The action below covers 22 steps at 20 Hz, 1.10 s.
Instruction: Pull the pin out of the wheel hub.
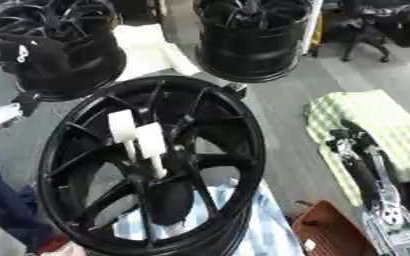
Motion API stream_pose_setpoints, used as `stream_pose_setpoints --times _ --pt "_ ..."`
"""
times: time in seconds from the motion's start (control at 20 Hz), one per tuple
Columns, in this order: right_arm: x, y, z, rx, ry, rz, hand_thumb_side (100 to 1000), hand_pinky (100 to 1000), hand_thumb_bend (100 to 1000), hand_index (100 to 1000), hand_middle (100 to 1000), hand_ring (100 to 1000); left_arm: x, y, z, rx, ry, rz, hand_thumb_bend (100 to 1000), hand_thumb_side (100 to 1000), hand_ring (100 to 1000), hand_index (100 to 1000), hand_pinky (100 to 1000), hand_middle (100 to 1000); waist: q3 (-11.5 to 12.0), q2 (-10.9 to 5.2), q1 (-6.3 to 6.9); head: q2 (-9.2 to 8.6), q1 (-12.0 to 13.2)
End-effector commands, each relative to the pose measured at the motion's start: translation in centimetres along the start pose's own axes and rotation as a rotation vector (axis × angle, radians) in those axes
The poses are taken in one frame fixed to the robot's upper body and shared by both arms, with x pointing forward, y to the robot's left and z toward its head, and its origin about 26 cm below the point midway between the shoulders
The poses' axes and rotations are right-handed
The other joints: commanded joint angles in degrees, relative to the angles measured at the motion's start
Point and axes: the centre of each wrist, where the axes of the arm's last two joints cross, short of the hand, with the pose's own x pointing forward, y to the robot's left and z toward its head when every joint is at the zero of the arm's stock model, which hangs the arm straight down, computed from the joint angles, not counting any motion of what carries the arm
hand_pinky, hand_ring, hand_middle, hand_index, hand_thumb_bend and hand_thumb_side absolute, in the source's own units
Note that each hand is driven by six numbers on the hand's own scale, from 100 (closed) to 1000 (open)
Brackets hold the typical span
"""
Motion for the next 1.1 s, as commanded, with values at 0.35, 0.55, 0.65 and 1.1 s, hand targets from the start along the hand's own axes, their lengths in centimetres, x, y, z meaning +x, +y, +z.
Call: stream_pose_setpoints --times 0.35,0.55,0.65,1.1 --pt "0.5 -0.9 -0.3 0.004 -0.022 0.037 656 757 115 895 720 697 -0.9 0.8 -4.5 -0.306 -0.075 -0.207 214 644 1000 945 750 813 0.40 -1.22 0.47 -0.15 -0.42" --pt "0.5 -0.9 -0.3 0.005 -0.021 0.038 658 757 114 895 720 697 -1.3 0.4 -5.9 -0.363 -0.093 -0.265 250 667 1000 949 747 812 0.29 -1.36 0.57 -0.15 -0.35" --pt "0.4 -0.9 -0.3 0.004 -0.020 0.038 658 757 114 895 719 697 -1.6 0.0 -6.5 -0.382 -0.091 -0.281 251 672 1000 950 744 810 0.20 -1.41 0.58 -0.15 -0.32" --pt "0.4 -0.9 -0.3 0.004 -0.020 0.035 661 756 111 895 719 697 -3.0 -1.8 -8.0 -0.435 -0.075 -0.300 256 684 1000 958 735 818 0.04 -1.47 0.46 -0.15 -0.17"
